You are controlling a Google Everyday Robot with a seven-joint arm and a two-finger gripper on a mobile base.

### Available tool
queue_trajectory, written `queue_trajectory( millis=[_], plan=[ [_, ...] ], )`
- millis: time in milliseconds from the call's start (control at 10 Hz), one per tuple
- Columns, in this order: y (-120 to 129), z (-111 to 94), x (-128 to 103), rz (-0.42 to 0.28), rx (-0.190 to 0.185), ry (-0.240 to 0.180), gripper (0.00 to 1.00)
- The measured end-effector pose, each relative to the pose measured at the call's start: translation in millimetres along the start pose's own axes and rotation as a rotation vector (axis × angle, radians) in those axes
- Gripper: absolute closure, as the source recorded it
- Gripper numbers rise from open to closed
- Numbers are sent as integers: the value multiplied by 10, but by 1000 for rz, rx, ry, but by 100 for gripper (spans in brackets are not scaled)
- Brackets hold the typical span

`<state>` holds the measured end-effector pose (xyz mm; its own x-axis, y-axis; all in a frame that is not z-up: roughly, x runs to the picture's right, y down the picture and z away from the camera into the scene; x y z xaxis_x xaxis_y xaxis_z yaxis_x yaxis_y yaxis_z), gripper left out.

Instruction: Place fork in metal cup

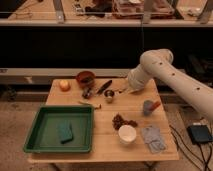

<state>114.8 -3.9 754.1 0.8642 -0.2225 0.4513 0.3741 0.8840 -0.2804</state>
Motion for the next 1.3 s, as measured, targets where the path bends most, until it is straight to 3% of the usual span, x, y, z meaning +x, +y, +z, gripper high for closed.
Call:
queue_trajectory(
  millis=[700,1300],
  plan=[
    [-95,258,-15,-7,-49,-27,100],
    [-112,393,108,13,-79,-15,100]
  ],
)
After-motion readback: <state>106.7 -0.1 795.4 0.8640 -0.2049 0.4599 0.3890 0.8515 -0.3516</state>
